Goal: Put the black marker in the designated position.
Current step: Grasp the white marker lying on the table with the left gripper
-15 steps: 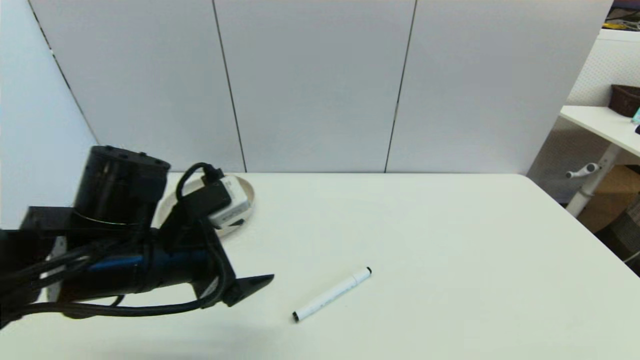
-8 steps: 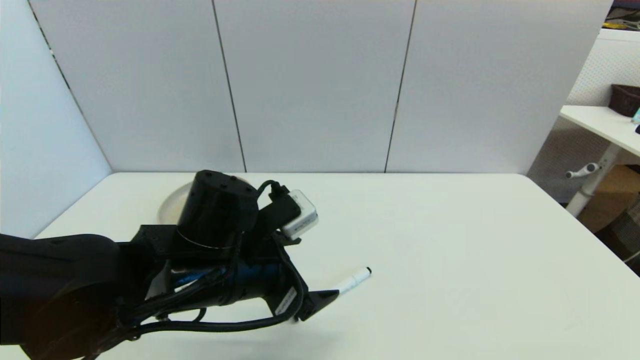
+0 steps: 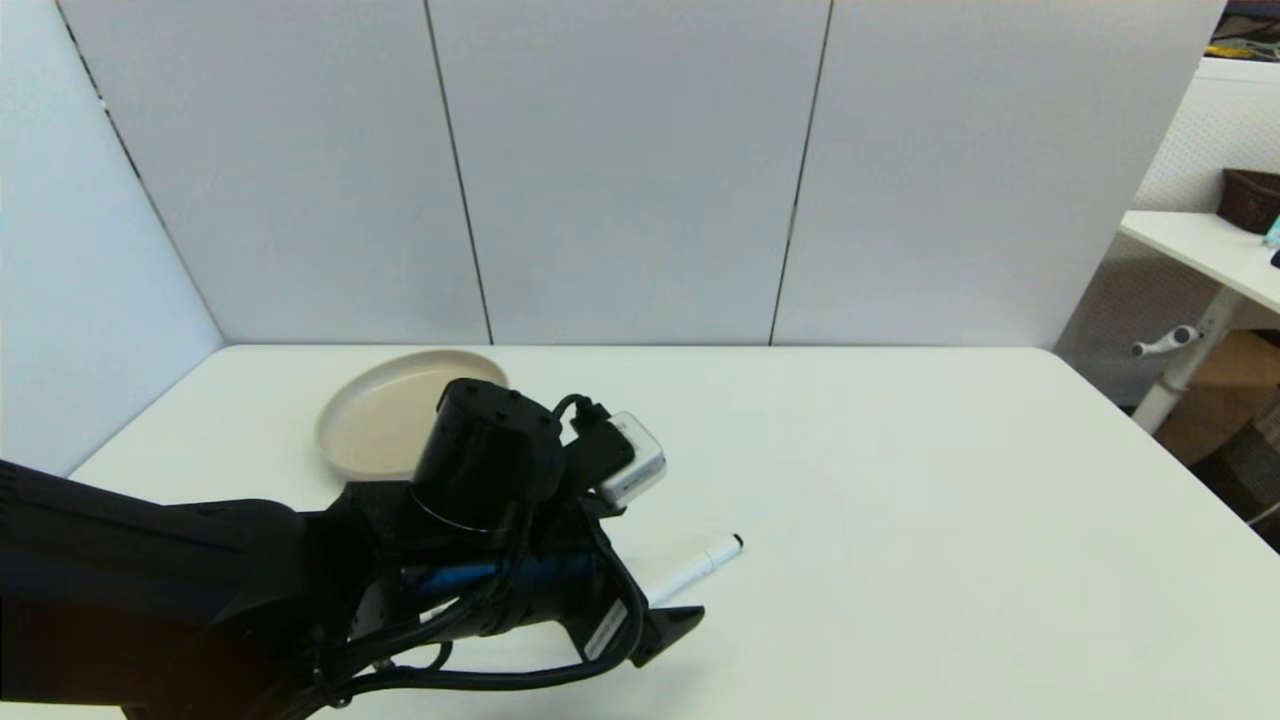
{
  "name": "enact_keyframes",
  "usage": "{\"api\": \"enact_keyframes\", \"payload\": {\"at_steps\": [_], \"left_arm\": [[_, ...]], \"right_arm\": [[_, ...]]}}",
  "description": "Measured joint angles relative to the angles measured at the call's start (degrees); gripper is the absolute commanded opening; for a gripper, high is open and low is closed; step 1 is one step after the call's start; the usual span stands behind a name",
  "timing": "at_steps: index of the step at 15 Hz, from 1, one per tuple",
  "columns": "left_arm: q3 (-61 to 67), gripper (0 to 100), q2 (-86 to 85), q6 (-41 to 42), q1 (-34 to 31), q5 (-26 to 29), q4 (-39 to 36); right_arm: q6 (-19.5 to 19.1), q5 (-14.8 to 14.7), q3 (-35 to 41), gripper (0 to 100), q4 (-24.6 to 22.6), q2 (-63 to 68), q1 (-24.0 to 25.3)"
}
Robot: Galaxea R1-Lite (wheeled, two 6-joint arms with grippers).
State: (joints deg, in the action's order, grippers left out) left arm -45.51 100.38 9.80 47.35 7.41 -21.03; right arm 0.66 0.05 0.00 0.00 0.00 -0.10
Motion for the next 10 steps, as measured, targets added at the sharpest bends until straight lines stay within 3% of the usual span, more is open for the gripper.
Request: {"api": "enact_keyframes", "payload": {"at_steps": [10], "left_arm": [[3.45, 100, 4.12, -1.23, -0.13, 0.0, -6.62]], "right_arm": [[0.02, 0.02, 0.0, 100, 0.0, 0.02, 0.0]]}}
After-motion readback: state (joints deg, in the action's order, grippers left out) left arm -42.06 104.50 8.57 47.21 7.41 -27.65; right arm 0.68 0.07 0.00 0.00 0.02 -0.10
